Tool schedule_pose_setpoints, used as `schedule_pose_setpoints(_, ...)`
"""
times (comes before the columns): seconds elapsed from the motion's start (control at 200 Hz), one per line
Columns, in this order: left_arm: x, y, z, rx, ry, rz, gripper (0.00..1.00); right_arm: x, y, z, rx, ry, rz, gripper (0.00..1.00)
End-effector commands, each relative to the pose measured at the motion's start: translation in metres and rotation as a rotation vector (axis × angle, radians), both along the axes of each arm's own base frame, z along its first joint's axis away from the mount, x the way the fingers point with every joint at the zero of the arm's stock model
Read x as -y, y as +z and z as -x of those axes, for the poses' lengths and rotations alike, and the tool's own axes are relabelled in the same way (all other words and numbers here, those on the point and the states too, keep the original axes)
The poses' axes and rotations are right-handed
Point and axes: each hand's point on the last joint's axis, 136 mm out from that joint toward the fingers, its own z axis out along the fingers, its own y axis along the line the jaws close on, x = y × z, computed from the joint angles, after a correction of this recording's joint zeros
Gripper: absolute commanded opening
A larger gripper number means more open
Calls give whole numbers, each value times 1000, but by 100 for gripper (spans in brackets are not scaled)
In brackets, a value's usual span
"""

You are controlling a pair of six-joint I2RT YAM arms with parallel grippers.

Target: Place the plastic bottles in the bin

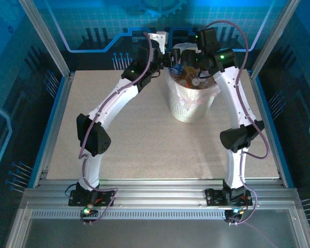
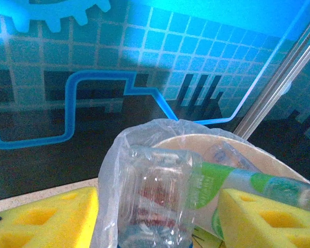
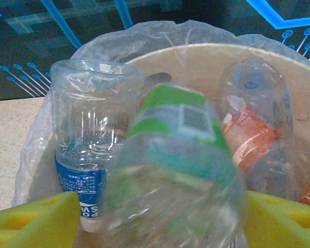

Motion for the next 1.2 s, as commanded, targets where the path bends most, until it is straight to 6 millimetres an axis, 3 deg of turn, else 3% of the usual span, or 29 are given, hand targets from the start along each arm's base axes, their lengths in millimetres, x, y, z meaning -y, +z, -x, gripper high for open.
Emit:
schedule_pose_setpoints(0.0,13,-7,-5,-6,-37,-30,60,3,21,12,30,21,-9,81)
schedule_pose_setpoints(0.405,30,-28,-11,-44,-100,-18,41,5,43,33,61,59,-9,81)
schedule_pose_setpoints(0.55,30,-25,-7,-48,-115,-16,46,16,55,52,86,53,14,85)
schedule_pose_setpoints(0.685,24,2,6,-14,-118,7,56,33,57,76,96,24,44,91)
schedule_pose_setpoints(0.84,4,44,31,57,-92,37,71,56,40,110,97,-31,72,100)
schedule_pose_setpoints(0.955,-23,62,51,100,-19,42,80,76,19,140,90,-82,96,100)
schedule_pose_setpoints(1.101,-64,58,79,112,93,30,98,102,-14,174,81,-160,124,100)
schedule_pose_setpoints(1.196,-96,44,104,113,169,19,99,123,-37,194,90,-230,150,100)
